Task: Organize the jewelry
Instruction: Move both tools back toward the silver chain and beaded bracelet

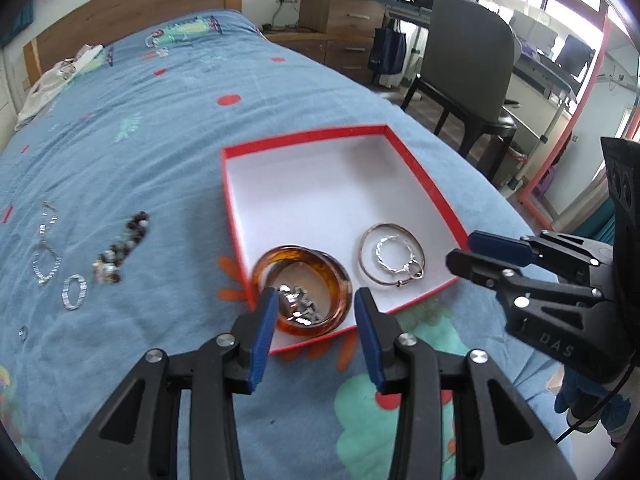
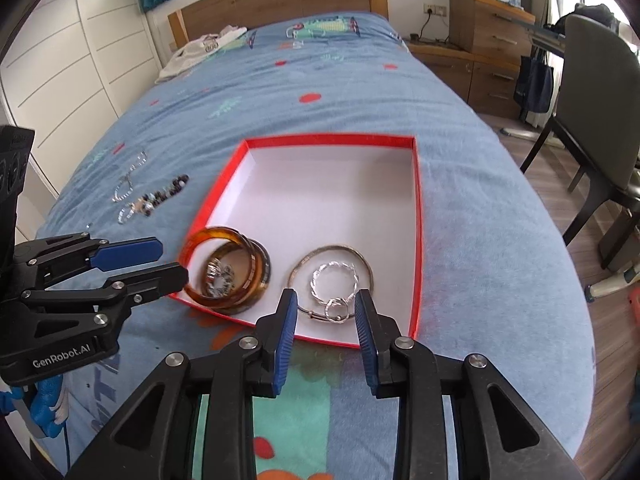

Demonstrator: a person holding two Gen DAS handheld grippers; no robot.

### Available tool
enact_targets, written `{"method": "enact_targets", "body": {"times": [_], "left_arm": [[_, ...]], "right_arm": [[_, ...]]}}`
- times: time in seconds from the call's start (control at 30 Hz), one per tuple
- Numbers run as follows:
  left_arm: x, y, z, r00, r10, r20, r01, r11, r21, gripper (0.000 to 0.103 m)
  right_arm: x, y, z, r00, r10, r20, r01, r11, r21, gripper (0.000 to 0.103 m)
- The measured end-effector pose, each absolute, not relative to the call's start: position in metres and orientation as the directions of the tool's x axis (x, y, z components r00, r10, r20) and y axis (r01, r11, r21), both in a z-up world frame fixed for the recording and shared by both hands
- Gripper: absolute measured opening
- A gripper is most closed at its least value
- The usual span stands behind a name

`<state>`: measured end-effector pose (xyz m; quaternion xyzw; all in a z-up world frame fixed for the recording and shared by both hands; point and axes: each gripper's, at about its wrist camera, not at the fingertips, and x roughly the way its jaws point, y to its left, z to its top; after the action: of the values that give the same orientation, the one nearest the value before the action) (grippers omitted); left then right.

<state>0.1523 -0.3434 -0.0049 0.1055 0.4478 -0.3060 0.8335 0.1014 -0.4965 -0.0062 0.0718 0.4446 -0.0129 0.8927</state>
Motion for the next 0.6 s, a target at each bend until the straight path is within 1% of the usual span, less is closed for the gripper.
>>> {"method": "enact_targets", "body": {"times": [0.27, 0.43, 0.5, 0.53, 0.6], "left_arm": [[0.132, -0.278, 0.018, 0.479, -0.394, -0.784, 0.532, 0.841, -0.098, 0.038], [0.117, -0.219, 0.023, 0.513, -0.361, -0.779, 0.459, 0.882, -0.107, 0.038], [0.111, -0.197, 0.023, 0.520, -0.345, -0.781, 0.429, 0.897, -0.110, 0.038], [0.107, -0.184, 0.023, 0.524, -0.336, -0.783, 0.413, 0.904, -0.112, 0.038], [0.102, -0.159, 0.025, 0.538, -0.313, -0.783, 0.378, 0.919, -0.108, 0.038]], "right_arm": [[0.080, -0.475, 0.025, 0.651, 0.044, -0.758, 0.064, 0.992, 0.112, 0.032], [0.068, -0.456, 0.042, 0.676, 0.053, -0.735, 0.047, 0.992, 0.116, 0.032], [0.064, -0.448, 0.048, 0.684, 0.056, -0.727, 0.038, 0.993, 0.112, 0.035], [0.062, -0.445, 0.051, 0.687, 0.057, -0.725, 0.034, 0.993, 0.110, 0.040], [0.058, -0.436, 0.057, 0.696, 0.060, -0.716, 0.022, 0.994, 0.104, 0.041]]}}
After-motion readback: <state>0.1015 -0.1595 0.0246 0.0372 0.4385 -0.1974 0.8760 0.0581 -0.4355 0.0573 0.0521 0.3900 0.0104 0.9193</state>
